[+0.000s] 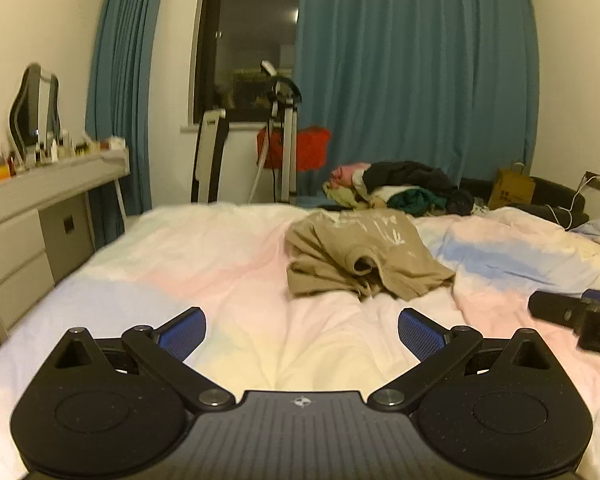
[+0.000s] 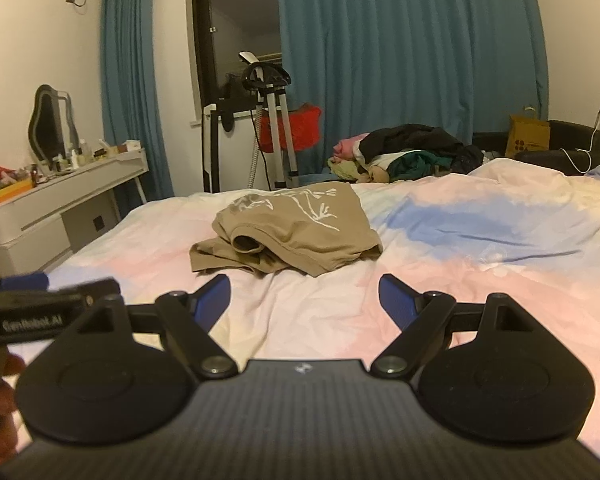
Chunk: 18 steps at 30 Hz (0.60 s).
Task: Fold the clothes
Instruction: 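Move both grippers toward the crumpled khaki T-shirt on the bed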
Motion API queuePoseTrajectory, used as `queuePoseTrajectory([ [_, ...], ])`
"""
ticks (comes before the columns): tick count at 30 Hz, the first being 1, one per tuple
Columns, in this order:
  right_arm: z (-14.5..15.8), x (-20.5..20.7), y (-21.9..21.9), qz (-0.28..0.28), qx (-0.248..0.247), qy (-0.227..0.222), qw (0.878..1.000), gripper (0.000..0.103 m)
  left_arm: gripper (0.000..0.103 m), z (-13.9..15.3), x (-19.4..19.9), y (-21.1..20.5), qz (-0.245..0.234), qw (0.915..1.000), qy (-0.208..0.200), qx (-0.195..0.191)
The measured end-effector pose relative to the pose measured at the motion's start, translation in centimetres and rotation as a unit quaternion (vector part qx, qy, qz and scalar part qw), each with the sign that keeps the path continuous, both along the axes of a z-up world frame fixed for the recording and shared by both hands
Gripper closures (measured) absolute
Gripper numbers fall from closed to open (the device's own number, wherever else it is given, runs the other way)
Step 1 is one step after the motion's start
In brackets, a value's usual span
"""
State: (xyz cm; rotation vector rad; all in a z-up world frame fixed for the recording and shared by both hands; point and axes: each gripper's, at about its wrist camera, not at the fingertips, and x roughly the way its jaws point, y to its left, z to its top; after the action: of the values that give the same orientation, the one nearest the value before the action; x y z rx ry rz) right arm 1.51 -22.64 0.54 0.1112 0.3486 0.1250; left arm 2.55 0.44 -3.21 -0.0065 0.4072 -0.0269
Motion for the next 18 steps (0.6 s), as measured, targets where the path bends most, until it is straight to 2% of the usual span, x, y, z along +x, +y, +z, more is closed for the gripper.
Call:
queuePoseTrajectory([
  [2,0.6,0.3,-0.1,-0.005,0.002,-0.004,1.0,0.021,0.0,-0.4,0.5,0.0,-0.009,0.9999,0.009,-0.002],
  [5,2.2,1.1,-0.2,-0.015,-0.002,-0.016,1.0,0.021,0.0,-1.1,1.3,0.2,-0.038,0.9986,0.027,-0.025],
  [8,4.2,2.6,-0.9,-0.025,0.017,-0.028,0.999,0.021,0.0,-1.9,2.8,0.1,-0.054,0.9965,0.05,-0.04],
  [11,5.5,4.5,-1.8,-0.035,0.038,-0.034,0.998,0.021,0.0,-2.9,5.2,-0.4,-0.055,0.9954,0.074,-0.025],
  [16,3.7,6.1,-4.1,-0.046,0.069,-0.012,0.996,0.021,0.0,-4.5,10.4,-0.8,-0.05,0.9929,0.107,-0.009],
  [18,2.3,6.8,-4.9,-0.054,0.078,0.016,0.995,0.021,0.0,-4.8,12.7,-1.4,-0.047,0.9933,0.105,0.0],
])
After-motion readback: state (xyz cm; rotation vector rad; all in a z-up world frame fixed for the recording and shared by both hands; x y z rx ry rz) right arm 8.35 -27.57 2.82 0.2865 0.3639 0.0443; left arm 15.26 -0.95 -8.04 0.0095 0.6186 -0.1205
